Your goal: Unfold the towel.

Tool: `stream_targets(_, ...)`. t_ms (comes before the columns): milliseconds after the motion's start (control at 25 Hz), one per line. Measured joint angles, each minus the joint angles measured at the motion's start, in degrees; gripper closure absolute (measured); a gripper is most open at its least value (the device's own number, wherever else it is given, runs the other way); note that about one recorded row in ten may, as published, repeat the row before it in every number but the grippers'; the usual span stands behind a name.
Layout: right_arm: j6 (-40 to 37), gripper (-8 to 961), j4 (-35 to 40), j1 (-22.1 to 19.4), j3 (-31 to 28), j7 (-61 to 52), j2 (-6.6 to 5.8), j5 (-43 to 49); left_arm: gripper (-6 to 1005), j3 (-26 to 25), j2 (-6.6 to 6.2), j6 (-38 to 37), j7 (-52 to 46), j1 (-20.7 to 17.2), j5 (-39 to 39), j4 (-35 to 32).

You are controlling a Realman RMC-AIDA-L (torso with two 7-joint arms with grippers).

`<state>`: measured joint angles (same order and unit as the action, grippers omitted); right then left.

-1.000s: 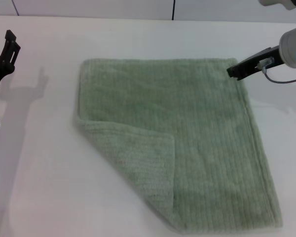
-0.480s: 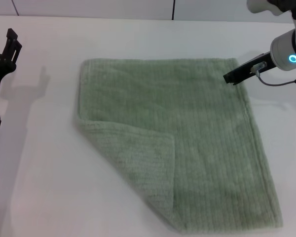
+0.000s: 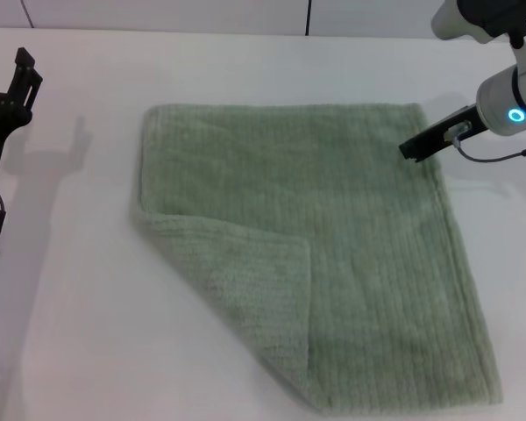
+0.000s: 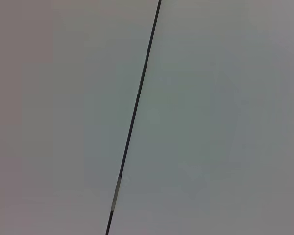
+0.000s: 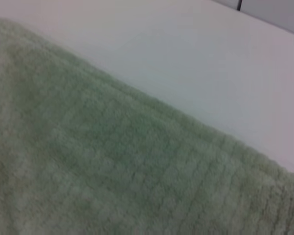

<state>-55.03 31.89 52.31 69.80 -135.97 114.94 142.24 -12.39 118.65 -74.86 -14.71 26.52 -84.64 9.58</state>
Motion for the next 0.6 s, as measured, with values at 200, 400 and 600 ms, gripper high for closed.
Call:
stream_targets(200, 0.57, 948, -1.44, 0.46, -0.02, 0.25, -0.28, -0.06, 201, 0.00, 0.00, 0.20, -0.05, 0.12, 0.00, 0.00)
stream_targets(400, 0.62, 948, -1.98, 0.57, -0.02, 0.91, -0.31, -0.06, 202, 0.00, 0.01, 0.20, -0.06, 0.22, 0.00, 0.00)
stream_targets(600, 0.69, 948, -2.26, 0.69, -0.03, 0.97, -0.41, -0.06, 202, 0.00, 0.00, 0.21, -0.06, 0.22, 0.00, 0.08)
